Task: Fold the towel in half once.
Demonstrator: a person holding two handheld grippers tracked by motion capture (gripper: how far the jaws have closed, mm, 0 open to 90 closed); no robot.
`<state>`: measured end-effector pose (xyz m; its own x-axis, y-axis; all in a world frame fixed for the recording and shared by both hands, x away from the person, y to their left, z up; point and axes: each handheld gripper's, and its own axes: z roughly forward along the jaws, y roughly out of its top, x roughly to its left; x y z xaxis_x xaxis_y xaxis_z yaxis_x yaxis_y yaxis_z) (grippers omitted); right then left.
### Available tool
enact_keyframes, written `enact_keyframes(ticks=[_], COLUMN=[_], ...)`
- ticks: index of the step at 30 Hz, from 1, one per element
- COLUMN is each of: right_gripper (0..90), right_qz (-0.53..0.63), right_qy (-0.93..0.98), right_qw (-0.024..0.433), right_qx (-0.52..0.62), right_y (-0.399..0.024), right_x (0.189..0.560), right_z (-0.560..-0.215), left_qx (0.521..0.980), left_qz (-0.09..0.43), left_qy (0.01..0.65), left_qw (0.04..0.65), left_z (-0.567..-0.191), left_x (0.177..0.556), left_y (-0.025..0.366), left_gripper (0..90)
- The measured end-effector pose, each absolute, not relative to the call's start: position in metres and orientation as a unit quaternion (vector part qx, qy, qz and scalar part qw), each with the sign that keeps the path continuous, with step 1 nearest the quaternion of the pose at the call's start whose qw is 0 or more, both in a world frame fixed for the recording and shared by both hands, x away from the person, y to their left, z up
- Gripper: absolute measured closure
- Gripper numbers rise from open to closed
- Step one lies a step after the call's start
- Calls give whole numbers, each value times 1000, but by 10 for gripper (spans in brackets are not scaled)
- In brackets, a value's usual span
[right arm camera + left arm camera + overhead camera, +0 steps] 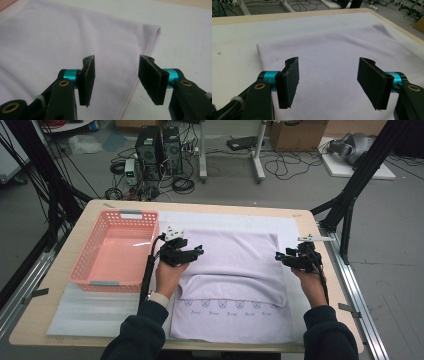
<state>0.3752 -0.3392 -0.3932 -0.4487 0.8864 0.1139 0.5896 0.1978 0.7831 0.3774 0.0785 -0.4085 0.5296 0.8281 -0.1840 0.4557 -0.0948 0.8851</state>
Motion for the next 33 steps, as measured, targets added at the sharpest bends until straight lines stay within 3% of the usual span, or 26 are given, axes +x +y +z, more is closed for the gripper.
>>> enact_keyframes(ticks=[5,19,33], right_gripper=[476,480,544], right_qz=[421,405,375], right_qy=[743,748,771], right_qw=[187,187,193], right_qx=[486,491,477], right_y=[-335,-334,-325], right_x=[349,265,231], right_z=[-389,-415,-427], left_qx=[728,722,743], left_qz=[175,171,163], left_qy=[433,431,423], left_qw=[502,514,492], left_z=[-414,-427,-442], left_x=[354,286,250], left_y=[83,103,111], left_gripper=[334,420,521])
